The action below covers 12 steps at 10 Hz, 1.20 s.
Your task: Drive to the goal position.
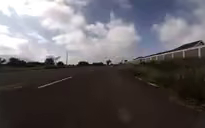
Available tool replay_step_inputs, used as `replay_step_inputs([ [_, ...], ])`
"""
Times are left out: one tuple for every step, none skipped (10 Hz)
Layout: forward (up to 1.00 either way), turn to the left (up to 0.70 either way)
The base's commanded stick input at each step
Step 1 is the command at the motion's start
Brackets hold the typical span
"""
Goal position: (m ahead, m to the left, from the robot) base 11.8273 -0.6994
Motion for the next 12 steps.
replay_step_inputs([
  [1.0, 0.0],
  [1.0, 0.0],
  [1.0, 0.0],
  [1.0, 0.0],
  [1.0, 0.0],
  [1.0, 0.0],
  [1.0, 0.0],
  [1.0, 0.0],
  [1.0, 0.0],
  [1.0, 0.0],
  [1.0, 0.0],
  [1.0, 0.0],
])
